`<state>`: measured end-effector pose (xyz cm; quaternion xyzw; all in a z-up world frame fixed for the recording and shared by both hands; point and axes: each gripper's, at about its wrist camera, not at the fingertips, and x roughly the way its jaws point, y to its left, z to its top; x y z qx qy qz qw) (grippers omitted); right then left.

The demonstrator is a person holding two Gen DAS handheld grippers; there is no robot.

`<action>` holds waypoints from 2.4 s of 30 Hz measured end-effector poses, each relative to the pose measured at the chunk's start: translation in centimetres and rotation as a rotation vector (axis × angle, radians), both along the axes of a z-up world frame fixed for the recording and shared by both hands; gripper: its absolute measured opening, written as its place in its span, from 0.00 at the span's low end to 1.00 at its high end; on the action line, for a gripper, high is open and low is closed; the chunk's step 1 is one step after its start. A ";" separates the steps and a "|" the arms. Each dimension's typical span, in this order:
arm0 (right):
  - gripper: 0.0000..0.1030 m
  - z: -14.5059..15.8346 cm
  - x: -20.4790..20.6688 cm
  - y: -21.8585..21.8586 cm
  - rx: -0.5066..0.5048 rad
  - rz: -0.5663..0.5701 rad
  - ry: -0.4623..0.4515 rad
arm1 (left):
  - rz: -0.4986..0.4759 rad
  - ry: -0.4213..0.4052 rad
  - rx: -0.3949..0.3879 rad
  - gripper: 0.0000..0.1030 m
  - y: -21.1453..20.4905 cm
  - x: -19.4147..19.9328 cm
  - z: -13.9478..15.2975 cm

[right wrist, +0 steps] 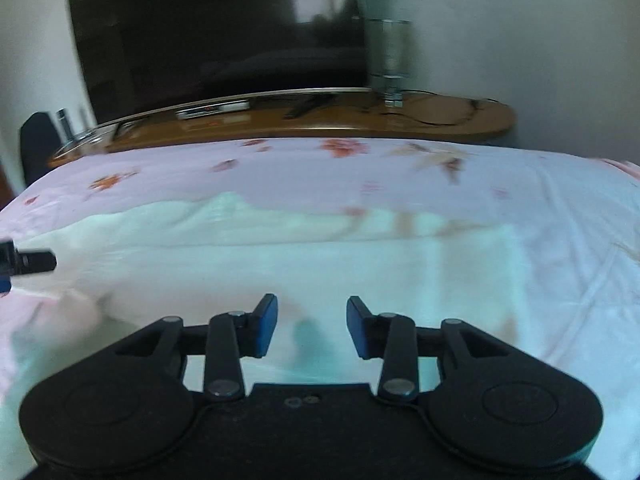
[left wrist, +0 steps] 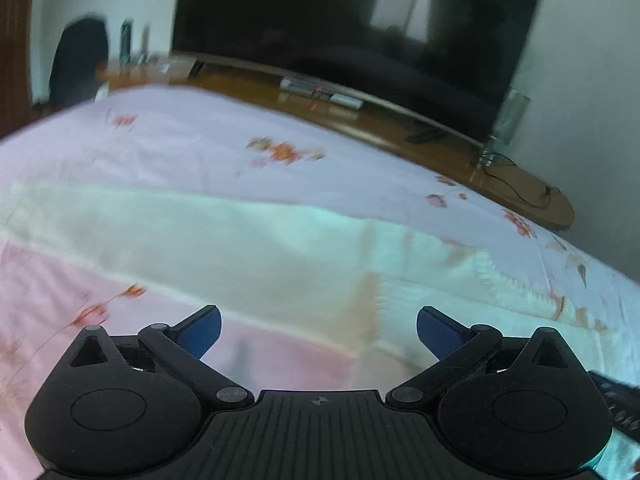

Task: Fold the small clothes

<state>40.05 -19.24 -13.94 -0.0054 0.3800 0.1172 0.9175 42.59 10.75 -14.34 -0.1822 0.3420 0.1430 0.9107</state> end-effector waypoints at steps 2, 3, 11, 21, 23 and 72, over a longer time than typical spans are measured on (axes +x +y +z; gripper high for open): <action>0.37 -0.3 0.2 1.9 0.003 0.019 0.013 | 0.069 0.008 -0.088 1.00 3.1 -1.2 -0.6; 0.37 -0.4 0.1 3.0 -0.002 0.027 0.015 | 0.109 0.011 -0.135 1.00 4.9 -1.8 -1.2; 0.36 -0.8 0.4 10.4 -0.019 0.038 0.035 | 0.317 -0.023 -0.292 0.99 16.4 -5.6 -3.3; 0.35 -1.7 1.6 16.6 -0.037 0.044 0.038 | 0.426 -0.163 -0.493 0.67 24.9 -6.5 -5.9; 0.35 -1.8 1.7 17.0 -0.053 0.043 0.031 | 0.443 -0.191 -0.501 0.61 25.2 -6.3 -6.3; 0.52 -0.7 -0.4 -3.3 0.186 -0.231 0.087 | -0.375 -0.028 0.183 0.82 -6.9 1.4 1.1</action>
